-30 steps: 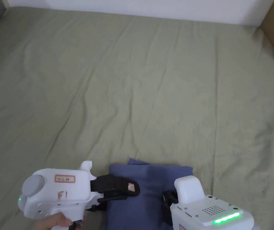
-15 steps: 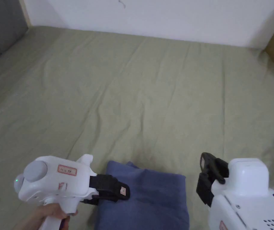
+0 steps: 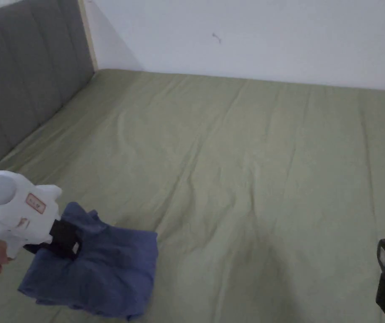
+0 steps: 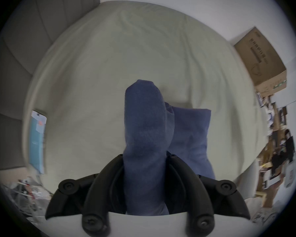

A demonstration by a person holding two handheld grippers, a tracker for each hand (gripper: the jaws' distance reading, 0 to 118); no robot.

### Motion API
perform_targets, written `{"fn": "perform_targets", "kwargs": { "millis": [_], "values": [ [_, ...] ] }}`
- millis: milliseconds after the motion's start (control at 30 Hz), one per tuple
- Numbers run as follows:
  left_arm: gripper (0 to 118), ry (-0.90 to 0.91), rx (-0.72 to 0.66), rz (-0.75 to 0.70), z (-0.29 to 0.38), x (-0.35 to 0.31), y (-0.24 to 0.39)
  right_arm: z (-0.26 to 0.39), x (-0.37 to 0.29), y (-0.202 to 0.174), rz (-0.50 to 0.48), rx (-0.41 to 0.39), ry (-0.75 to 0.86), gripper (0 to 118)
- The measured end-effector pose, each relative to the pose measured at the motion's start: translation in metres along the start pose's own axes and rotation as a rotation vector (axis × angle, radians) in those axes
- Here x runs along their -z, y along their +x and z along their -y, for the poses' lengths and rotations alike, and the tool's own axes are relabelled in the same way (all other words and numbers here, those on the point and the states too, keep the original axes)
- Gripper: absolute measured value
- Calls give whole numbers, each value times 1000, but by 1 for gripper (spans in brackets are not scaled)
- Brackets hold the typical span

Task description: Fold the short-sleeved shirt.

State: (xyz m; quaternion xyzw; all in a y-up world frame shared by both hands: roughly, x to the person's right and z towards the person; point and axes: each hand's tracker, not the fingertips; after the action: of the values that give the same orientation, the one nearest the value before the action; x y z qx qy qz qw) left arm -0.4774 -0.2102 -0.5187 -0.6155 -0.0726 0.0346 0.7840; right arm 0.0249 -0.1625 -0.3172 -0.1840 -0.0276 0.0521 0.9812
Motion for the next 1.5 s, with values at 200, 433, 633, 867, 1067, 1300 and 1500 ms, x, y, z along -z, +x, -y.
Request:
{"fn": "perform_targets", "kwargs": {
  "millis": [200, 433, 633, 867, 1067, 1300, 1500],
  "values": [
    [31, 20, 76, -229, -7, 2, -21, -11, -1, -4, 1, -12, 12, 0],
    [104, 150, 39, -197, 10, -4, -18, -17, -6, -5, -82, 44, -15, 0],
    [88, 197, -72, -37, 31, -23, 24, -21, -14, 1, -95, 16, 8, 0],
    [0, 470, -204, 351, 60, -62, 111, -23, -28, 26, -76, 44, 26, 0],
    [0, 698, 6, 119, 76, -104, 233, -37, -34, 64, -58, 127, 64, 0],
    [0, 926, 145, 111, 91, -143, 342, -63, -46, 108, -11, 161, 149, 0],
    [0, 1149, 132, 77, 123, -172, 393, -87, -59, 140, 15, 176, 207, 0]
  ]
}}
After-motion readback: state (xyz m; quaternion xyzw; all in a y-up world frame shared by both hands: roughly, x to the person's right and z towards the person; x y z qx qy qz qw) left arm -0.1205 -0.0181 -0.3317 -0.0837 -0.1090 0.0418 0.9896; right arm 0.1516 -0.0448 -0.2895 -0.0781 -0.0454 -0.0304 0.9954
